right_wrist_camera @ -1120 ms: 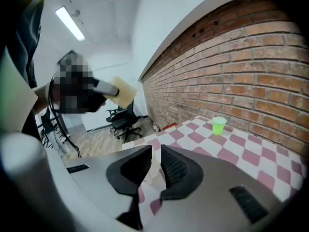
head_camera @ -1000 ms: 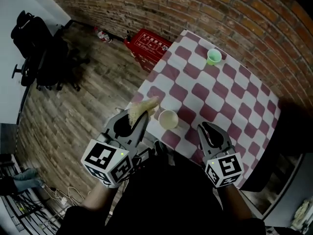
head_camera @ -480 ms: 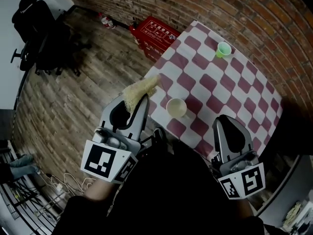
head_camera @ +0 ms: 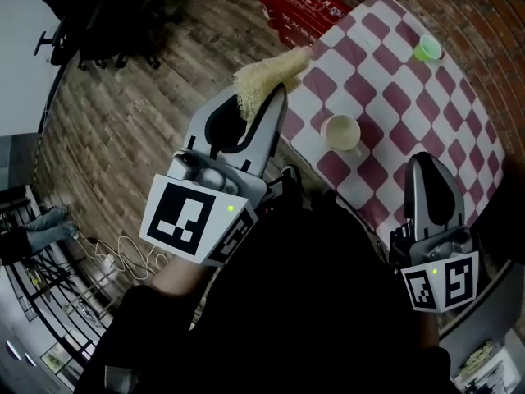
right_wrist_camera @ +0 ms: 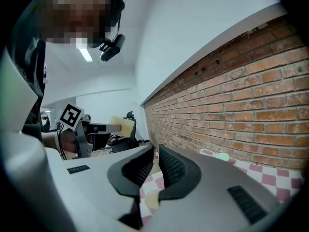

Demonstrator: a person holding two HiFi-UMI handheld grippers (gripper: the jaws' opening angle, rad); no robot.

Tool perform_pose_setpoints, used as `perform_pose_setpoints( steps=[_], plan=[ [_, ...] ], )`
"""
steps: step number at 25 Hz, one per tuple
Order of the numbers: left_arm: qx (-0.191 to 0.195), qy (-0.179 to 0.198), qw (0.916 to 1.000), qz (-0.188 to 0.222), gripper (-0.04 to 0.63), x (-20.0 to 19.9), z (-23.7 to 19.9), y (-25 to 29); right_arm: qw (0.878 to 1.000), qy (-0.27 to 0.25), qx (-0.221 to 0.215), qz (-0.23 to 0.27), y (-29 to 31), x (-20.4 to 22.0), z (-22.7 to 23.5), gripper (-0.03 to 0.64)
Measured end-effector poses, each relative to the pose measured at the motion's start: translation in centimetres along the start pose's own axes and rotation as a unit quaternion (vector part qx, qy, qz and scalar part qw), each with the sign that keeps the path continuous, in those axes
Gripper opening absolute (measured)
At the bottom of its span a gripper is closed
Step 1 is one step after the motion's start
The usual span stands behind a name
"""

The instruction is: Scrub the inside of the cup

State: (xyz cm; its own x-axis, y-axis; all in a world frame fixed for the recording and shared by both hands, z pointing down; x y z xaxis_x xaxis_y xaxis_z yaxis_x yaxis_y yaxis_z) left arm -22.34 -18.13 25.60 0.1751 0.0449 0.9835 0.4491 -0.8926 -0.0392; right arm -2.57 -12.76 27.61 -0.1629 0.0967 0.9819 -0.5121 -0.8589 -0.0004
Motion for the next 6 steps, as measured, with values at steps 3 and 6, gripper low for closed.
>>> perform_pose_setpoints(
  steps=[3, 6],
  plan=[
    [0.000, -0.002, 1.0000, -0.002, 0.087, -0.3, -0.8, -0.3, 1.000, 0.000, -0.003, 0.000, 1.0, 0.2, -0.8, 0.057],
    [-0.001, -0.002, 1.0000, -0.002, 0.087, -0.7, -1.6, -0.7, 1.000, 0.004, -0.006, -0.002, 1.7, 0.6, -1.6, 0.057]
  ],
)
Point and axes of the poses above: the fingertips, and each gripper's own axes: y forward along the fingers, z to its right, x out of its underside, the point moved 1 cm from there along -y, backward along the fingers, and after that the axes turned 14 degrees about z, right-handed, at the moved point
